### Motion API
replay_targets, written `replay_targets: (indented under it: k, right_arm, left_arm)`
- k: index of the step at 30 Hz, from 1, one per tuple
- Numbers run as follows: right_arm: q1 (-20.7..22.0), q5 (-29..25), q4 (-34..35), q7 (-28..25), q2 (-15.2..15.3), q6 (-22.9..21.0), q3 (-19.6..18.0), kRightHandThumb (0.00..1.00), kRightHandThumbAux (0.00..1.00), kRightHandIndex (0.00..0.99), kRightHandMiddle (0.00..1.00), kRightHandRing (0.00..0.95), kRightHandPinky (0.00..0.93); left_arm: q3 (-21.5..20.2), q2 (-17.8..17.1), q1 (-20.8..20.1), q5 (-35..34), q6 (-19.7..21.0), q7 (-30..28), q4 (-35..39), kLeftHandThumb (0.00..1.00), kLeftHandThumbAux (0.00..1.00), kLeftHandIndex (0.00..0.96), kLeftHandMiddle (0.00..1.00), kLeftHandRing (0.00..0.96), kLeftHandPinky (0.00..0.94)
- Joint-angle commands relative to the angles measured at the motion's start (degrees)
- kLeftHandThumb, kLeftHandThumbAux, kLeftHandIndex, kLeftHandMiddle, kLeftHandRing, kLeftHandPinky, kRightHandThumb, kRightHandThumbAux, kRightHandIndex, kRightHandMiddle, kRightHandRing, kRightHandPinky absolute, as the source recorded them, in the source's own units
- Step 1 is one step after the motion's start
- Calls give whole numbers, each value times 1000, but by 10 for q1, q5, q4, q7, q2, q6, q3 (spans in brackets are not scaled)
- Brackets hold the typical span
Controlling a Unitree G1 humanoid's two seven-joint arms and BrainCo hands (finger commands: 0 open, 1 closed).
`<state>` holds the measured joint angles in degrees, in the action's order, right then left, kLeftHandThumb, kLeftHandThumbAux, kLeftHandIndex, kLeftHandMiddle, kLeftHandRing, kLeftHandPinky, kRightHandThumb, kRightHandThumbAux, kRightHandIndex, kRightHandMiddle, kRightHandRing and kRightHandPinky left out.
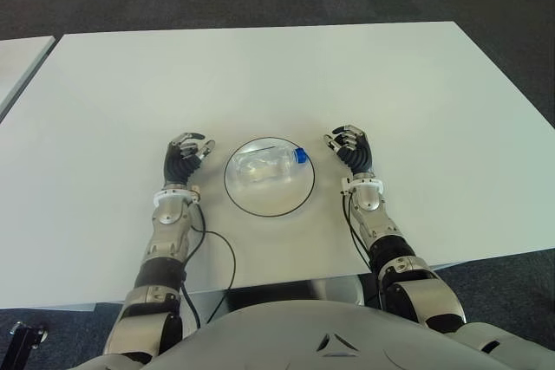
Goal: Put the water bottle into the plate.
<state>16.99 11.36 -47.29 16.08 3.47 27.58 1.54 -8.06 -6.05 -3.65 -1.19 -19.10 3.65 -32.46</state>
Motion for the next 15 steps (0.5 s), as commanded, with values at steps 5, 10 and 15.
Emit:
replay_targets:
  k: [5, 10, 15]
  right_arm:
    - [-9, 2, 0, -2, -1, -18, 3, 707, 728, 432, 634, 637, 634]
    - [-10, -1, 1, -7, -2, -17, 3, 707, 727, 433, 623, 627, 636]
    - [-11, -2, 2, -10, -2, -16, 2, 707, 727, 433, 619, 626, 643]
  left_arm:
    - [6, 11, 25, -4, 47, -13, -12, 702, 721, 439, 871, 863, 856]
    - [6, 12, 26, -5, 48, -13, -9, 702, 721, 439, 874, 867, 863]
    - [5, 13, 27, -5, 46, -13, -7, 702, 721, 439, 878, 872, 871]
